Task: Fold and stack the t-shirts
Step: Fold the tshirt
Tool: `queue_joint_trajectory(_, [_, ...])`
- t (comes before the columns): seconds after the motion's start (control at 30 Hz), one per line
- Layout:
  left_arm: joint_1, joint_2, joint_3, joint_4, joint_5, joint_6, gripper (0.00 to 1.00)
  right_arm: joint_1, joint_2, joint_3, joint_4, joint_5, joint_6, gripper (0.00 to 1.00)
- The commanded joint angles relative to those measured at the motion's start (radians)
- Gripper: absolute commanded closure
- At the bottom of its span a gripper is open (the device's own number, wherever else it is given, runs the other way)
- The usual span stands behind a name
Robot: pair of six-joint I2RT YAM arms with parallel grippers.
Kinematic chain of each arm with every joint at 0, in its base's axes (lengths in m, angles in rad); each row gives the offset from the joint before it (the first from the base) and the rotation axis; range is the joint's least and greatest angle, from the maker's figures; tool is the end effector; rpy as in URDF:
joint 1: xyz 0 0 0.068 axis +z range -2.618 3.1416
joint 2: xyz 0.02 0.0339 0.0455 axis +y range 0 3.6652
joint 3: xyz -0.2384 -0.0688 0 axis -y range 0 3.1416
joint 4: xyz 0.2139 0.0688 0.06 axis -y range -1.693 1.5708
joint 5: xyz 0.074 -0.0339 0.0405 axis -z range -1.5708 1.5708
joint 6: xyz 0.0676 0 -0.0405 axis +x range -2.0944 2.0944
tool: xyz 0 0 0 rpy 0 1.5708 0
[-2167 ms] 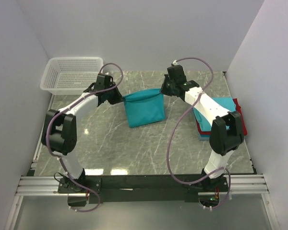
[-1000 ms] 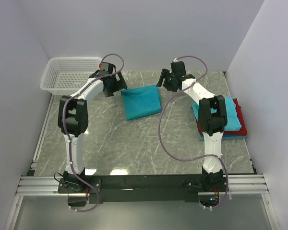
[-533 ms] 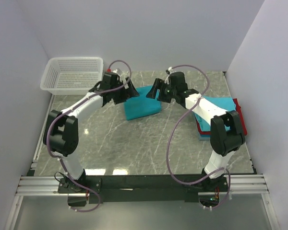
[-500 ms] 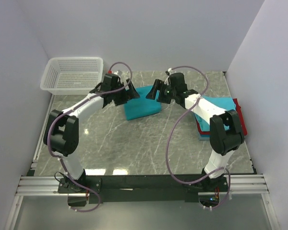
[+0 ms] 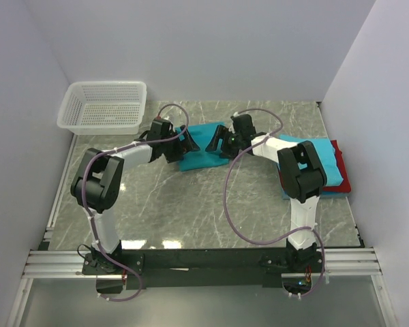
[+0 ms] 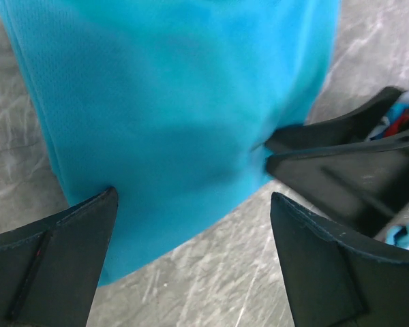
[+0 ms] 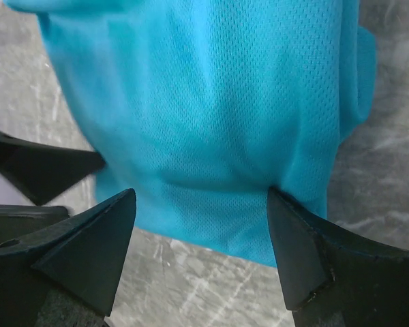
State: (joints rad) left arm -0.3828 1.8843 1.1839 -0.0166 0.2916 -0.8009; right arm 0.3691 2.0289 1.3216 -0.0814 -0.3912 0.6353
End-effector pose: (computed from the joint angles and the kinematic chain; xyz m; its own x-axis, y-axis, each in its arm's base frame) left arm 0.3641 -0.1676 0.1571 -0.8255 -0.4089 -0.3890 -0.0487 0.7383 -0.6727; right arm 0.3854 0.1767 0.1371 -0.8792 0.2481 -0.4067 -0.0775 0.7678 0.6360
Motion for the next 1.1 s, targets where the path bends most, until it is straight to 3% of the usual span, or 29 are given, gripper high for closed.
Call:
queue_joint_trajectory(0.0, [0.001,0.027,-0.032,0.078,0.027,-0.012,0.02,-0.01,0.024,-0.001,0.054,0.031,0.017,0.16])
queue_joint_trajectory(0.27, [0.001,0.007,-0.014,0.02,-0.012,0.009,0.05,-0.012,-0.025,0.025,-0.03,0.086,-0.052,0.16])
queue_joint_trajectory(0.37, [-0.005,-0.065,0.074,-0.081,-0.067,0.074,0.05,-0.01,-0.108,0.056,-0.086,0.123,-0.109,0.16])
queue_joint_trajectory(0.6, [-0.024,-0.39,0.115,-0.224,-0.288,0.126,0.01,-0.002,-0.22,0.039,-0.106,0.186,-0.209,0.15])
queue_joint_trajectory(0.9, [-0.022,-0.759,-0.029,-0.24,-0.459,0.132,0.01,-0.002,-0.076,0.247,-0.204,0.296,-0.35,0.15])
queue_joint_trajectory(1.07, [-0.021,-0.84,-0.099,-0.276,-0.535,0.086,0.0,0.001,0.039,0.372,-0.276,0.321,-0.39,0.14])
